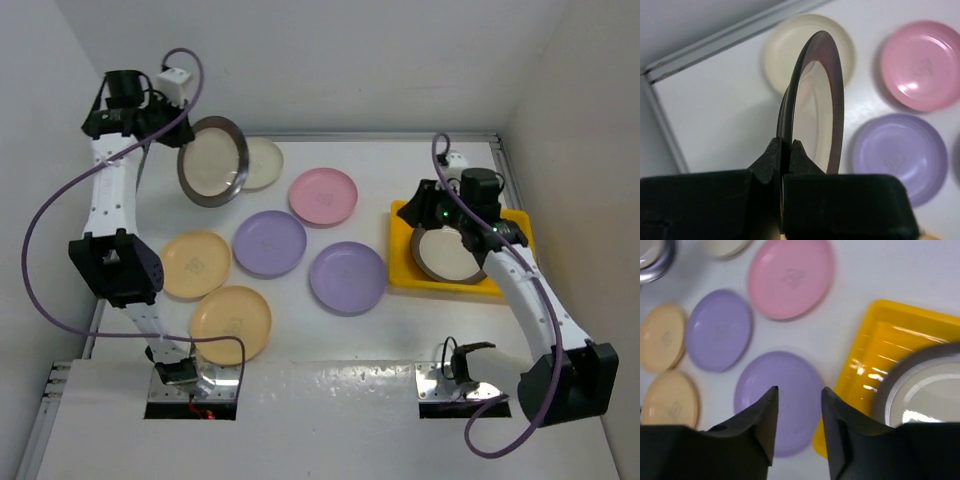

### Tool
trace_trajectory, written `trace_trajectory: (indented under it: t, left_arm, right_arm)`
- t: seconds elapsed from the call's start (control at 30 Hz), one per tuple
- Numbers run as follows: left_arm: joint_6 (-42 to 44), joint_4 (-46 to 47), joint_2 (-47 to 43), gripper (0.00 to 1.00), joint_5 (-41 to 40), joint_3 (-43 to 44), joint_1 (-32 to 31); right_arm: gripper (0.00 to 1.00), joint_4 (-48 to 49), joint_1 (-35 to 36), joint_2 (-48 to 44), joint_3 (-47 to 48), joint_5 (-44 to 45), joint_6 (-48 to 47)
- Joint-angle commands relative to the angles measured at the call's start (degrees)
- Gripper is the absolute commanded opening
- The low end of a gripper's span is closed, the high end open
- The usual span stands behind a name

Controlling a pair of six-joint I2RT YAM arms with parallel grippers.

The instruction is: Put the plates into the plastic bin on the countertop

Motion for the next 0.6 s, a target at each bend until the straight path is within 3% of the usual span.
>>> trace_trajectory:
  t: [0.0, 0.07, 0.17, 0.43, 0.57]
  left_arm:
    - [5.1, -5.1, -5.5, 0.00, 3.9, 5.2, -7.0]
    - [5.1, -6.6, -5.5, 0.00, 8.2, 5.7, -12.0]
    - [4.0, -7.9, -5.5, 0.00, 12.5, 4.9, -18.3]
    - [3.5, -8.5, -3.6, 0.00, 20.7, 4.6, -28.0]
    - [3.5, -8.5, -2.5, 0.00, 25.0, 5.3, -29.4]
  right_arm:
    - [0.35, 9.6, 5.3, 2.5, 3.2, -8.5, -2.7]
    - [0.74, 13.4, 7.2, 6.4, 5.7, -10.7, -1.1]
    - [0.96, 17.6, 11.4, 12.0, 7.6, -13.4, 1.0]
    - [0.91, 30.0, 14.8, 19.8, 6.6, -15.3, 6.0]
    - [0.78, 32.8, 15.4, 21.7, 4.8, -15.3, 7.4]
